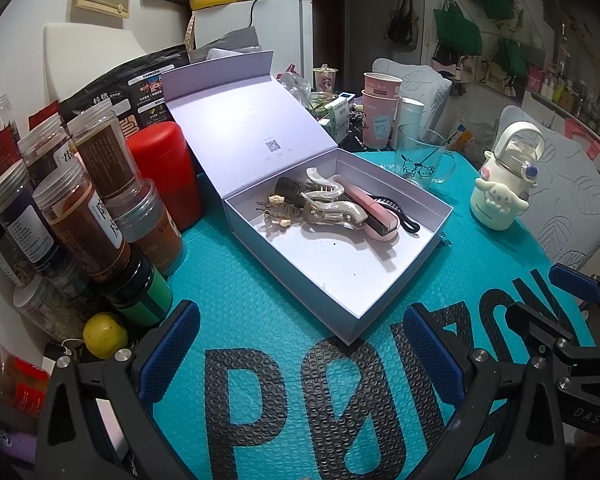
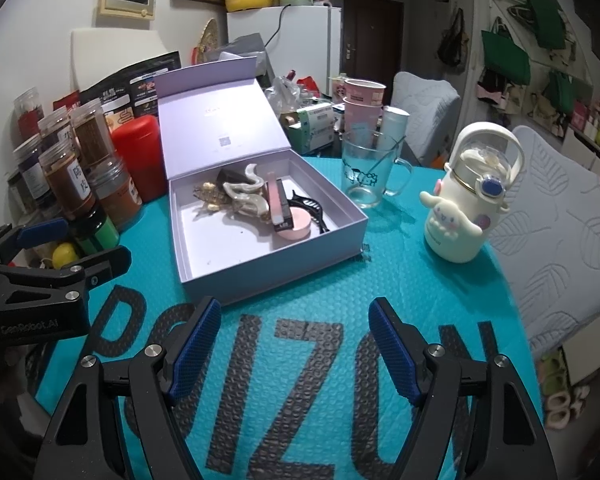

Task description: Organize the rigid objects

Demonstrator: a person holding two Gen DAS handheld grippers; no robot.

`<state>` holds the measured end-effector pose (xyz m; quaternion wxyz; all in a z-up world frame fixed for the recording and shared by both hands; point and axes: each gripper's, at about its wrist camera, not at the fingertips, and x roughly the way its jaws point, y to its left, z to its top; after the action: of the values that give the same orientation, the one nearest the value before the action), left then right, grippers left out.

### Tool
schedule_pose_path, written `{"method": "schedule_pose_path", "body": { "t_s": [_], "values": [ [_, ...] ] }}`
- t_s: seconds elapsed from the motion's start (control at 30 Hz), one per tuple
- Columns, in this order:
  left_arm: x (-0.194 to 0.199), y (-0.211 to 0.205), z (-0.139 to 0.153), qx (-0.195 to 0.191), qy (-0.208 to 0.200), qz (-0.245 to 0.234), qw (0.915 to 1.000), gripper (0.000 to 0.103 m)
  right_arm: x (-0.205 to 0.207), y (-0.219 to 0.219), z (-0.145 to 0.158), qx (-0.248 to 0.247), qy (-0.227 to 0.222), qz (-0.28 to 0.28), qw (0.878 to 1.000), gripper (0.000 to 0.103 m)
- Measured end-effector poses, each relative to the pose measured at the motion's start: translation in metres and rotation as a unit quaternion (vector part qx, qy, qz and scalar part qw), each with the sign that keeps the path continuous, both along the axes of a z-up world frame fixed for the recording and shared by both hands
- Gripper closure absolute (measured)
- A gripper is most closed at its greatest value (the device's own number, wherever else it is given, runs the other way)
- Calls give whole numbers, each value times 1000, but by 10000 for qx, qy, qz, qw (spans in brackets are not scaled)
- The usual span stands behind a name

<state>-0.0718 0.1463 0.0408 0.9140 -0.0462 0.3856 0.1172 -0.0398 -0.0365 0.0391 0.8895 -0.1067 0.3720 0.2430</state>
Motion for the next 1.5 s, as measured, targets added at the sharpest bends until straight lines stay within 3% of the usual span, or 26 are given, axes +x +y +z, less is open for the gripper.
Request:
{"method": "schedule_pose_path", "body": {
  "t_s": [1.5],
  "values": [
    [-5, -10, 7, 88, 69, -212, 9997, 0, -11, -6, 6, -49, -124, -39, 9999, 26]
  ]
}}
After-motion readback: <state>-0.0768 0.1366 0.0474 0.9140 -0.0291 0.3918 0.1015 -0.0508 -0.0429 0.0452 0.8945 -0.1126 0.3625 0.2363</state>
